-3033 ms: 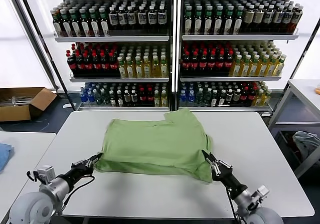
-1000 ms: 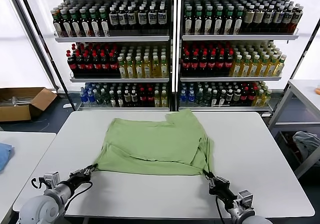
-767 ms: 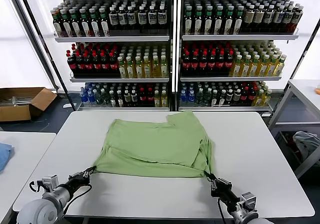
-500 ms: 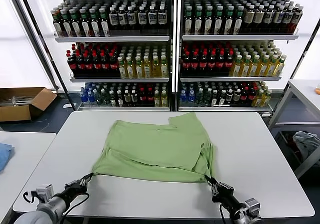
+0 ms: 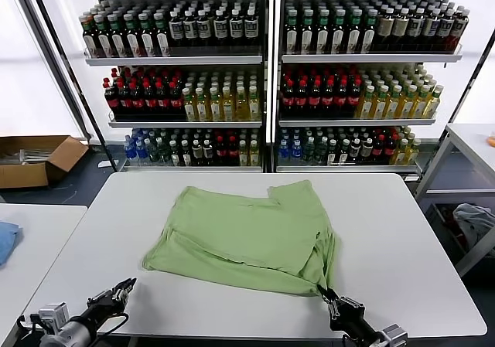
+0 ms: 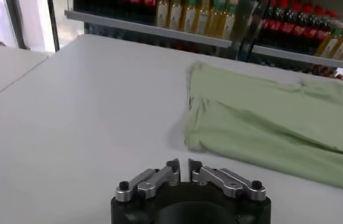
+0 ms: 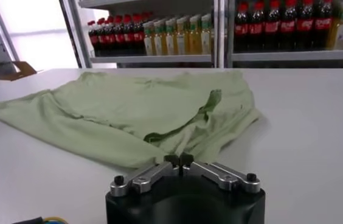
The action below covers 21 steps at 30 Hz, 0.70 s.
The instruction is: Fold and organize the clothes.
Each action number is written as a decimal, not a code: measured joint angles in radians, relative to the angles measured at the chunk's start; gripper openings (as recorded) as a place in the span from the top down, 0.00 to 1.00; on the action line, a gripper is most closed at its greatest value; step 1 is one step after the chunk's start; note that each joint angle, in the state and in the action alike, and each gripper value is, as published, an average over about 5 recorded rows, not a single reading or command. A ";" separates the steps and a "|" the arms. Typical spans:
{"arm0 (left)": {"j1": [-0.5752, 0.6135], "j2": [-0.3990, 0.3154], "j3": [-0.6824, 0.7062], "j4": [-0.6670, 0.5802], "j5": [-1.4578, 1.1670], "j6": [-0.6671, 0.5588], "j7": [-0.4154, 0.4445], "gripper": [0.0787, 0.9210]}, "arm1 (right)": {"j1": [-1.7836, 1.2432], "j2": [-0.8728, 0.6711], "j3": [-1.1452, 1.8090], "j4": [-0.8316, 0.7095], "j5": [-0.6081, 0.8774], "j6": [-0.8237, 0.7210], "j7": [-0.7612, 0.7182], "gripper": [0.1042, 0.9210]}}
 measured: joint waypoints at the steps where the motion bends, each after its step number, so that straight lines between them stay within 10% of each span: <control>1: -0.007 0.005 0.002 0.005 0.000 -0.002 -0.002 0.76 | -0.002 0.000 0.000 0.001 -0.002 0.000 0.000 0.99; 21: -0.190 0.040 0.130 0.142 -0.003 -0.001 -0.022 0.18 | -0.016 0.009 0.010 0.006 -0.019 0.000 0.012 0.99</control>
